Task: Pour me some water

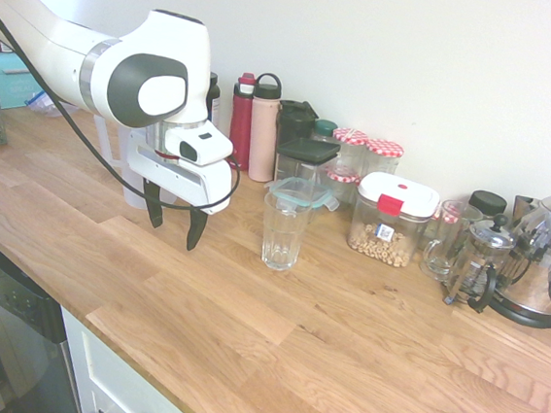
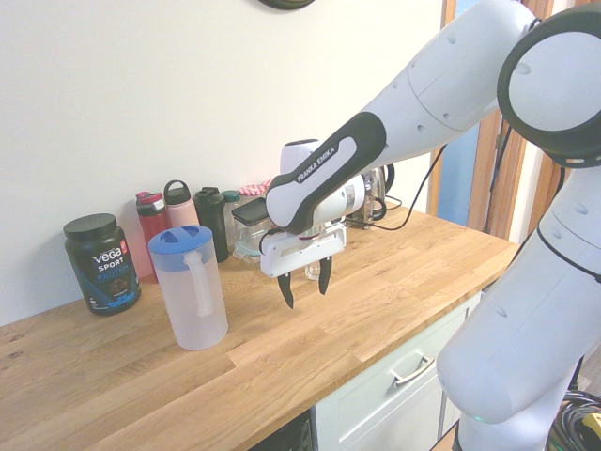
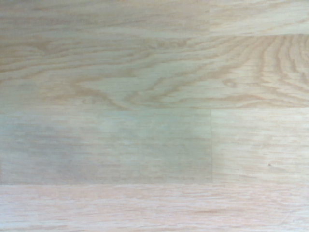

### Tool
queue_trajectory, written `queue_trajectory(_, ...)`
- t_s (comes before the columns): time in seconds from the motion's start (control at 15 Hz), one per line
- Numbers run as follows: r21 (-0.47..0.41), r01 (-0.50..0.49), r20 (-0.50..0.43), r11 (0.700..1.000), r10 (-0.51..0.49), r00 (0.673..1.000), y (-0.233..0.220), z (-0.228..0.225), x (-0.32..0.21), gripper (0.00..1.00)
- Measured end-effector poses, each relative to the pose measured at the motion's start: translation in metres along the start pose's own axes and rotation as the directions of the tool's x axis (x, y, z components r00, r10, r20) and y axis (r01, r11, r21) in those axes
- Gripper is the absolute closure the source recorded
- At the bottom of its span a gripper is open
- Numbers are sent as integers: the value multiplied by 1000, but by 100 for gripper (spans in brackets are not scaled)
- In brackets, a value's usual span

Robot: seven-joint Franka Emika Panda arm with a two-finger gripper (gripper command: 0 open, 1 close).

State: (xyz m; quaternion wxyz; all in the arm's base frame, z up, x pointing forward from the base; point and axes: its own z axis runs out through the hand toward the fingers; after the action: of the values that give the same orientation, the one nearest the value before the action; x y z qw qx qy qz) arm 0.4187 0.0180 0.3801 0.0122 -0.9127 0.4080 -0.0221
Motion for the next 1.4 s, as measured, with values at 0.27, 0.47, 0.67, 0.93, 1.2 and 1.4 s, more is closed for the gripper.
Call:
queue_trajectory(0.27,14,3,-10,1000,-3,1000,-4,-22,2,0)
queue_trajectory(0.47,53,20,-61,998,-17,998,-11,-106,-21,0)
queue_trajectory(0.67,95,-7,-110,995,18,994,-37,-155,-84,0)
queue_trajectory(0.93,109,-20,-175,994,39,984,-79,-150,-159,0)
queue_trajectory(1.2,142,-11,-247,990,46,968,-101,-142,-187,0)
queue_trajectory(1.4,175,-47,-274,983,94,957,-117,-131,-190,0)
